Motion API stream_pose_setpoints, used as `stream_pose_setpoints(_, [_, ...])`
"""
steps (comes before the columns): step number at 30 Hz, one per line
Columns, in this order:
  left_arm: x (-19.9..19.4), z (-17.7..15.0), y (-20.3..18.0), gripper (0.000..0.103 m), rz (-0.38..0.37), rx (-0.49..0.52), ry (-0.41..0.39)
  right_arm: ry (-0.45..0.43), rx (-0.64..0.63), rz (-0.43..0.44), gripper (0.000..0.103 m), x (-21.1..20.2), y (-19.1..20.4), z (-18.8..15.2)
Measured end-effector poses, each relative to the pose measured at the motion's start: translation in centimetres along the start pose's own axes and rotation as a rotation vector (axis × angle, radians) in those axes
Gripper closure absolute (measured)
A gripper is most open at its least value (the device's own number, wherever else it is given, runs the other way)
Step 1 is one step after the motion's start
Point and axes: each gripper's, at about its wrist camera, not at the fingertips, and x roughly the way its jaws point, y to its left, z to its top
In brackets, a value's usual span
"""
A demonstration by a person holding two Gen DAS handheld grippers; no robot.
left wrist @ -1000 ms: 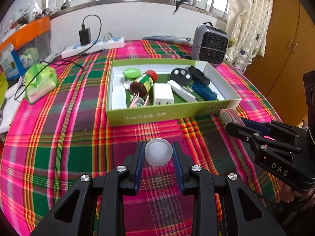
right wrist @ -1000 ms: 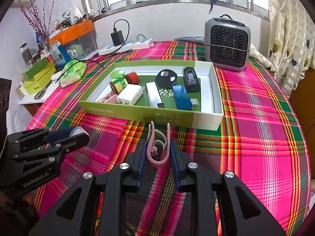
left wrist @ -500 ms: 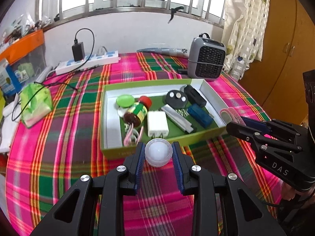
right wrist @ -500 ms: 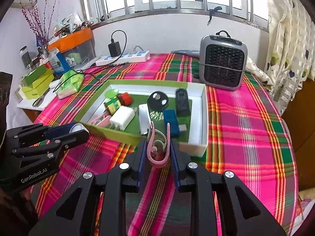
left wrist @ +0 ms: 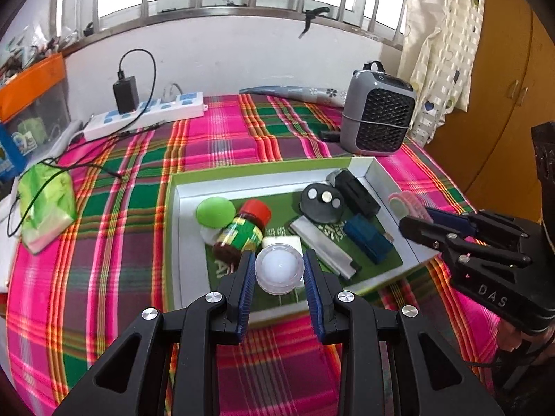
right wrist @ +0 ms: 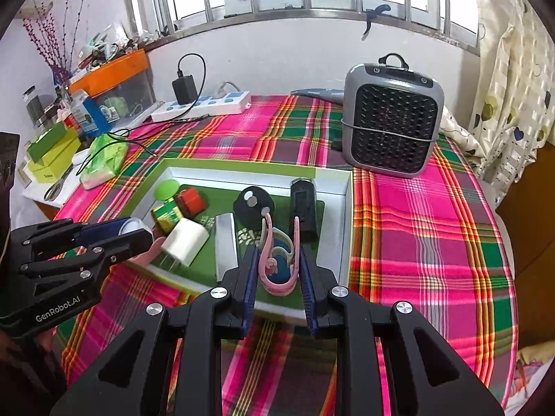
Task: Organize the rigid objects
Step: 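Lower the white container into the box with the left tool while the right tool lowers the clip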
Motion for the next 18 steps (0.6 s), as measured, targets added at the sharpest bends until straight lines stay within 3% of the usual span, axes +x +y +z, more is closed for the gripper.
stream_pose_setpoints(18, [4.7,2.4,-0.9,0.076,0.006,0.035,0.065,0.078,0.002,-0.003,0.078,3.8,-1.4,0.6])
